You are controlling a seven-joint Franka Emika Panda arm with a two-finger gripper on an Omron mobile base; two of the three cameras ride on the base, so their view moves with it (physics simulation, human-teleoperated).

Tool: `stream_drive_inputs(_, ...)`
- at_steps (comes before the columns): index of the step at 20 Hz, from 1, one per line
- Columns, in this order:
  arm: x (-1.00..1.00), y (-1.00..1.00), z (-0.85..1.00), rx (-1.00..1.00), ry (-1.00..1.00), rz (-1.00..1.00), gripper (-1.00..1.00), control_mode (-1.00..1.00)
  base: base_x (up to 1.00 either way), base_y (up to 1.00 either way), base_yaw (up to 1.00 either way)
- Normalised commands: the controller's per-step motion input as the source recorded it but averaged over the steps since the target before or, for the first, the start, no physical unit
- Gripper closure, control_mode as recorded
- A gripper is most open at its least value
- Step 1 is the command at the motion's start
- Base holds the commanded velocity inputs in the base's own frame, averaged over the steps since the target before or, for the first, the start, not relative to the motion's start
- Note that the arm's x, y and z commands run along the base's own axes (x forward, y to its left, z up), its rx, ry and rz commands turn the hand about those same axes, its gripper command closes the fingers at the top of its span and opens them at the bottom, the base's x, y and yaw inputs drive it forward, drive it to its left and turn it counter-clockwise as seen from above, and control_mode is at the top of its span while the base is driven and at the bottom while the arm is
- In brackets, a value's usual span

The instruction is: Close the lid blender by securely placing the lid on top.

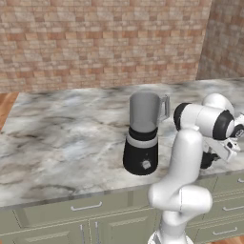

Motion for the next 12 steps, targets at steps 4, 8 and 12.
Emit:
stream_drive_inputs(4, -0.14, 0.14, 0.05, 0.0, -0.03, -0.08, 1.0, -1.0, 0.0, 0.0, 0.0)
stream_drive_inputs(8, -0.18, -0.04, 0.33, 0.0, -0.1, -0.15, 1.0, -1.0, 0.0, 0.0, 0.0)
stream_drive_inputs(12, -0.12, -0.18, 0.64, 0.0, -0.16, -0.19, 1.0, -1.0, 0.0, 0.0, 0.0)
